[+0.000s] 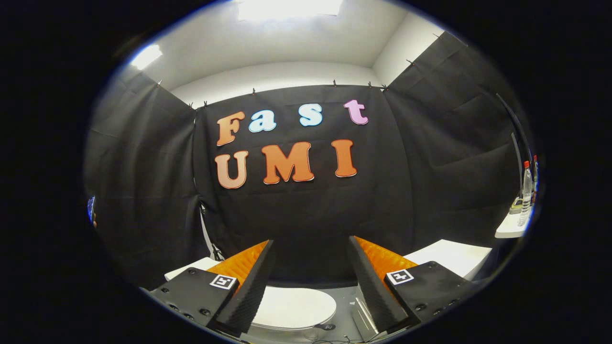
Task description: Open the toilet lid.
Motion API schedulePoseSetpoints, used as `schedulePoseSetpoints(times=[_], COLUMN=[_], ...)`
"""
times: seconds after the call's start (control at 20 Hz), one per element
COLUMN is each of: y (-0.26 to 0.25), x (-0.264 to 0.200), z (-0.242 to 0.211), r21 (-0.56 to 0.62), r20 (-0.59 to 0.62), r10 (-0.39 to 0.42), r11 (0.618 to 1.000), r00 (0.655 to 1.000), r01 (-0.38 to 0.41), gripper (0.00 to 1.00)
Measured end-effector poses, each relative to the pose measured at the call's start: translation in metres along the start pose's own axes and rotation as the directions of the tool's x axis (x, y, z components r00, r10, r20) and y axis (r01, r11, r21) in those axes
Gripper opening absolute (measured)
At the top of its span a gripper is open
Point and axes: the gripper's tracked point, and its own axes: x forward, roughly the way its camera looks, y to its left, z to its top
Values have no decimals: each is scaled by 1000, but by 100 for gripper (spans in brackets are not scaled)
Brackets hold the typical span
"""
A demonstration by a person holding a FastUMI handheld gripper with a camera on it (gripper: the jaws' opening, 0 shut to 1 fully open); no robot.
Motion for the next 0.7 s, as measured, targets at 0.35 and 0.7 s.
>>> schedulePoseSetpoints(times=[0.35,0.7], y=[14,-4], x=[11,34], z=[-16,-64], r21=[71,235], r20=[0,-48], r10=[27,-11], r11=[997,972], r00=[1000,999], r01=[-27,22], gripper=[98,98])
